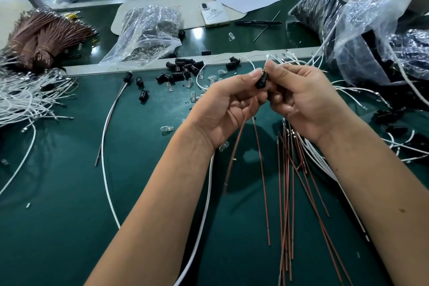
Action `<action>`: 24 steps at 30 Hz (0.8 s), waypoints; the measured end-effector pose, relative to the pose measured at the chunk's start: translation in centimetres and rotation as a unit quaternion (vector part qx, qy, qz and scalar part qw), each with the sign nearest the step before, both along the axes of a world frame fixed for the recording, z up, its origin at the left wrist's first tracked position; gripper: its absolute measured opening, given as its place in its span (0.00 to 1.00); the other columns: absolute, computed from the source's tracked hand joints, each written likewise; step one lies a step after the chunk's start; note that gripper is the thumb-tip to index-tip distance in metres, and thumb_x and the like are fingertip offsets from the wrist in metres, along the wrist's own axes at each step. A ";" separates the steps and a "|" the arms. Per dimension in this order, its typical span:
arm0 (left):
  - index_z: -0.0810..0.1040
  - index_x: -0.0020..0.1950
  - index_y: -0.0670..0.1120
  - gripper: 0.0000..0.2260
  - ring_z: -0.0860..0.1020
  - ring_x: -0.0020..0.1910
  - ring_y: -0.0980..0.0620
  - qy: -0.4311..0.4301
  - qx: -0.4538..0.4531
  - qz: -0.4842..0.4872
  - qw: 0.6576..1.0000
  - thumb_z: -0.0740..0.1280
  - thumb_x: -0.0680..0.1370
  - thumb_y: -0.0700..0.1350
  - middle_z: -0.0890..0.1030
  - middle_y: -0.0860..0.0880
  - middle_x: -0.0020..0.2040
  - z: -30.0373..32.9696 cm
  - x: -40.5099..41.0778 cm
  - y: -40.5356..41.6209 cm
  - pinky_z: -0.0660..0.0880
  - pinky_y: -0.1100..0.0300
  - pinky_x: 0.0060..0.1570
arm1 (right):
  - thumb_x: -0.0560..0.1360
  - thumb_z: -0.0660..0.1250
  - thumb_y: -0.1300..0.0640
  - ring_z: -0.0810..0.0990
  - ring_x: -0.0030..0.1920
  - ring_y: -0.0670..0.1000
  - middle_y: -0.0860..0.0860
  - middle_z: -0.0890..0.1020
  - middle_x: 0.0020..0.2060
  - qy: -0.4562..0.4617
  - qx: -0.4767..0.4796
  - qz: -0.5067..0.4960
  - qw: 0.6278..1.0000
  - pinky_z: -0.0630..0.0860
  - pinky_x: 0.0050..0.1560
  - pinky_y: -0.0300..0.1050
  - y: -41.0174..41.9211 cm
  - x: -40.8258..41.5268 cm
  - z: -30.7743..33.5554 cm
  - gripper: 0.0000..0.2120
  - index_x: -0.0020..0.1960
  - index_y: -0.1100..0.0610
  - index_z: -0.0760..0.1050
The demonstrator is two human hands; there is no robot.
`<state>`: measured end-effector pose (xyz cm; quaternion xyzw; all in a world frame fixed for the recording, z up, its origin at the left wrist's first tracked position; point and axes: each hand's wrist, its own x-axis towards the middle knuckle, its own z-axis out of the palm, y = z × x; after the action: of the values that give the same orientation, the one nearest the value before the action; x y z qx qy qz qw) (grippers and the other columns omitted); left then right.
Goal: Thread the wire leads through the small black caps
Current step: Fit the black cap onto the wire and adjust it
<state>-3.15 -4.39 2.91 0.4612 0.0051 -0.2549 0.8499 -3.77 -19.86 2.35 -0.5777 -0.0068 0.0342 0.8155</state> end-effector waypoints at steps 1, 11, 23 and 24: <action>0.86 0.36 0.42 0.11 0.80 0.31 0.55 -0.002 0.002 -0.002 1.000 0.69 0.77 0.41 0.84 0.45 0.38 0.0 0.0 0.0 0.77 0.70 0.33 | 0.71 0.72 0.52 0.71 0.25 0.44 0.51 0.78 0.30 0.002 0.009 0.006 1.000 0.62 0.20 0.32 -0.1 0.0 0.0 0.10 0.38 0.59 0.77; 0.77 0.47 0.41 0.03 0.79 0.30 0.56 -0.013 0.019 0.004 1.000 0.68 0.79 0.40 0.83 0.47 0.36 -0.1 0.1 0.1 0.77 0.70 0.34 | 0.73 0.70 0.53 0.70 0.25 0.43 0.50 0.76 0.29 0.000 0.035 0.029 0.999 0.63 0.20 0.31 -0.3 0.1 0.1 0.11 0.39 0.60 0.75; 0.81 0.44 0.43 0.03 0.81 0.34 0.52 -0.144 0.114 0.094 0.978 0.72 0.76 0.38 0.82 0.46 0.38 -1.2 0.6 0.2 0.79 0.65 0.39 | 0.78 0.73 0.55 0.70 0.26 0.46 0.50 0.76 0.29 -0.104 -0.120 -0.080 0.984 0.63 0.23 0.36 -0.5 0.2 -0.3 0.10 0.38 0.54 0.79; 0.82 0.44 0.43 0.03 0.81 0.34 0.52 -0.153 0.116 0.099 0.977 0.72 0.77 0.37 0.83 0.46 0.37 -1.2 0.6 0.2 0.80 0.65 0.41 | 0.79 0.73 0.55 0.69 0.26 0.46 0.50 0.76 0.29 -0.112 -0.124 -0.088 0.982 0.63 0.24 0.36 -0.5 0.2 -0.3 0.10 0.39 0.54 0.79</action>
<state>-2.54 -4.17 1.74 0.5872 -0.0497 -0.0942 0.8024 -3.59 -20.40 2.03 -0.6727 -0.0428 -0.1022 0.7316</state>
